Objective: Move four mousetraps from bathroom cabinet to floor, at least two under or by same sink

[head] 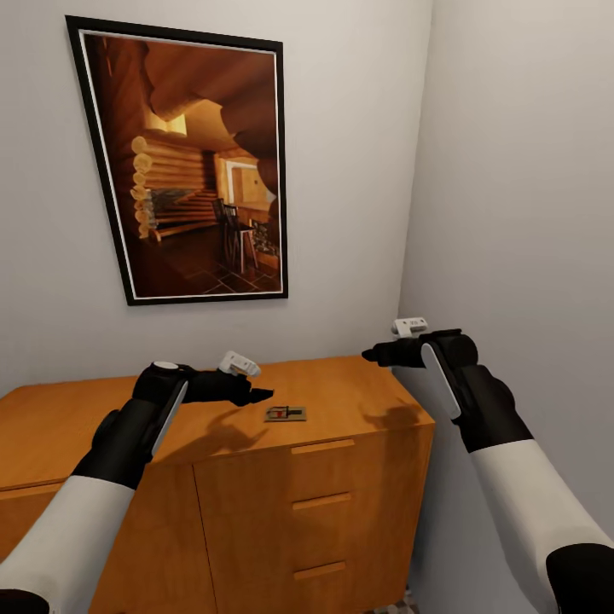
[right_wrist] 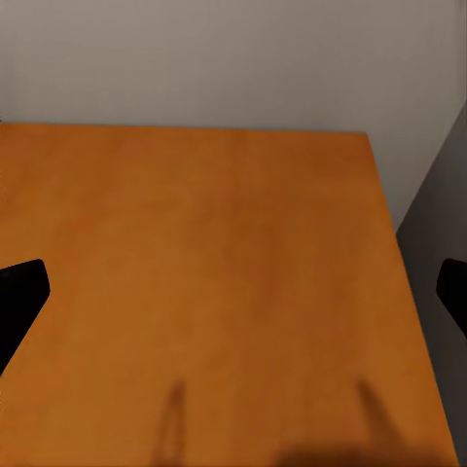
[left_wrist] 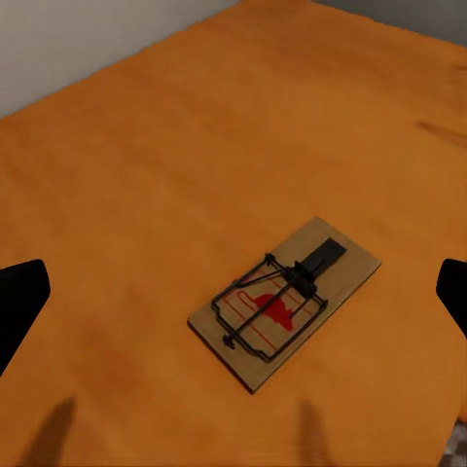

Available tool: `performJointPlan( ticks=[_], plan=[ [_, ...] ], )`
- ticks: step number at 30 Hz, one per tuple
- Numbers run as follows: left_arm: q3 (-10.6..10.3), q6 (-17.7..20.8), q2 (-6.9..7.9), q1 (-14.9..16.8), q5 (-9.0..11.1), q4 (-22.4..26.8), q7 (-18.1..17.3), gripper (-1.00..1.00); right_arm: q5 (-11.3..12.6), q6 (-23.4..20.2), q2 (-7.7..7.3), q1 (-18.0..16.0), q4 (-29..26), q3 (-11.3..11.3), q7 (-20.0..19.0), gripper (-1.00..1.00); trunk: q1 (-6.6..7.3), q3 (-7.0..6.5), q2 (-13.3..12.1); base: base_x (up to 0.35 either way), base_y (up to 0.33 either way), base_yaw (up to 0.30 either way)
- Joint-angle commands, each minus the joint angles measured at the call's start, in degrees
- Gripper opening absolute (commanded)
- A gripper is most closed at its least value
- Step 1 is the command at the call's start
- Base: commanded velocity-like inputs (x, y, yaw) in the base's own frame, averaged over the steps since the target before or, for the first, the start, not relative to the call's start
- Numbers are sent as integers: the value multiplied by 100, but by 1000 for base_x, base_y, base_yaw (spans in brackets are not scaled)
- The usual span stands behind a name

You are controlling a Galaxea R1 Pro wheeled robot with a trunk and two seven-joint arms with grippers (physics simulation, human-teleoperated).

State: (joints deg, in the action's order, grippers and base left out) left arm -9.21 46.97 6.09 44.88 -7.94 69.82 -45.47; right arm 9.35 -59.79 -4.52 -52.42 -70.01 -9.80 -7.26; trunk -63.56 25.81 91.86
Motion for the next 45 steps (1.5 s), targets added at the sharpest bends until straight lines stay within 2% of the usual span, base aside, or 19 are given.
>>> performJointPlan(
  ticks=[1, 10, 18, 24, 35, 45],
  plan=[
    [-2, 8, -6, 21, -60, -6, -50, 100, 23, -21, -5, -5, -18, -10, 11, 100, 0, 7, 4, 0, 0, 0],
    [-2, 9, -73, 292, -30, -172, -53, 100, 23, -21, -5, -5, -100, -9, 23, 100, 0, 7, 4, 0, 0, 0],
    [-8, 47, -350, 499, -56, -499, -52, 100, 23, -21, -5, -5, -110, -1, 37, 100, 0, 7, 4, 0, 0, 0],
    [-14, 109, -438, 532, -53, -445, -55, 100, 27, -21, -5, -5, -115, -1, 35, 100, 0, 7, 4, 0, 0, 0],
    [-69, 587, -456, 547, -47, 144, -51, 100, 29, -21, -4, -5, -118, -3, 32, 100, 0, 7, 4, 0, 0, 0],
    [-75, 698, -432, 548, -42, 275, -52, 100, 31, -21, 2, -5, -118, -4, 32, 100, 0, 7, 4, 56, 0, 0]
  ],
)
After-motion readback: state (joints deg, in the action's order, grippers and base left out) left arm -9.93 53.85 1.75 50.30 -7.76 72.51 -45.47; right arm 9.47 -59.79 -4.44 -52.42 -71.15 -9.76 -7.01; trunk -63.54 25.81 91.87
